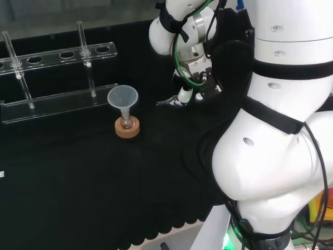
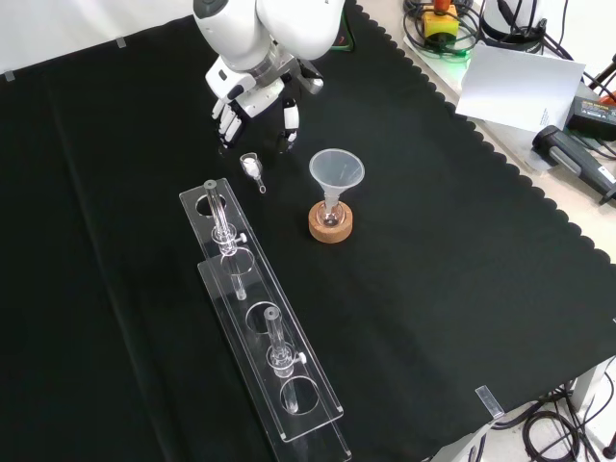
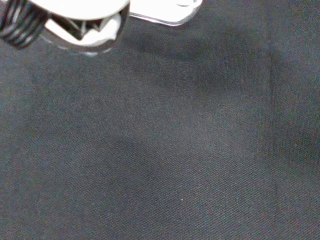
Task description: Pick up the weighing funnel.
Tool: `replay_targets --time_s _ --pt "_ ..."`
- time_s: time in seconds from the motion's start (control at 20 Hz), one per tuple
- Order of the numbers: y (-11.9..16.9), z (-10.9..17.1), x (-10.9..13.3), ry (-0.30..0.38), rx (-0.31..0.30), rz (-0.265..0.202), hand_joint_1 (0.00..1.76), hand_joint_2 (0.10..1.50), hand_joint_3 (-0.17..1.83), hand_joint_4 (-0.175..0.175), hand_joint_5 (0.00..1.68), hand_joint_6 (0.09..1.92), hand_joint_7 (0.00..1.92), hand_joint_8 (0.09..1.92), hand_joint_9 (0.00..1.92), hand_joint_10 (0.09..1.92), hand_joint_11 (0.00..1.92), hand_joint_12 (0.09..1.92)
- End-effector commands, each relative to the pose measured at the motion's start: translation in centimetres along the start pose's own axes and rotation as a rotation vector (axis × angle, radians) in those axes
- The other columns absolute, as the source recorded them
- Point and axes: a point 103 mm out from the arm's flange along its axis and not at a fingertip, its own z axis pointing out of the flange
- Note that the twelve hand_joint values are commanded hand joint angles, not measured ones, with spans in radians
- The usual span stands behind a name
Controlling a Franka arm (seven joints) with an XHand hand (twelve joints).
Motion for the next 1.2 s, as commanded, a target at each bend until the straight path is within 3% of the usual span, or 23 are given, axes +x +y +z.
replay_targets --time_s 0.05,0.15,0.45,1.2 --pt "1.1 0.6 -0.1 -0.001 -0.014 0.012 0.92 0.53 0.6 -0.04 0.59 0.09 0.51 0.67 0.75 0.49 0.5 1.32" --pt "1.2 0.7 -0.5 0.001 -0.016 0.013 0.92 0.53 0.61 -0.04 0.59 0.09 0.51 0.66 0.75 0.49 0.51 1.31" --pt "1.8 1.0 2.4 -0.023 -0.012 0.021 0.93 0.52 0.62 -0.039 0.6 0.09 0.52 0.66 0.76 0.48 0.51 1.31" --pt "3.1 2.0 1.3 -0.022 -0.001 0.012 0.94 0.52 0.63 -0.035 0.63 0.09 0.53 0.66 0.77 0.48 0.51 1.31"
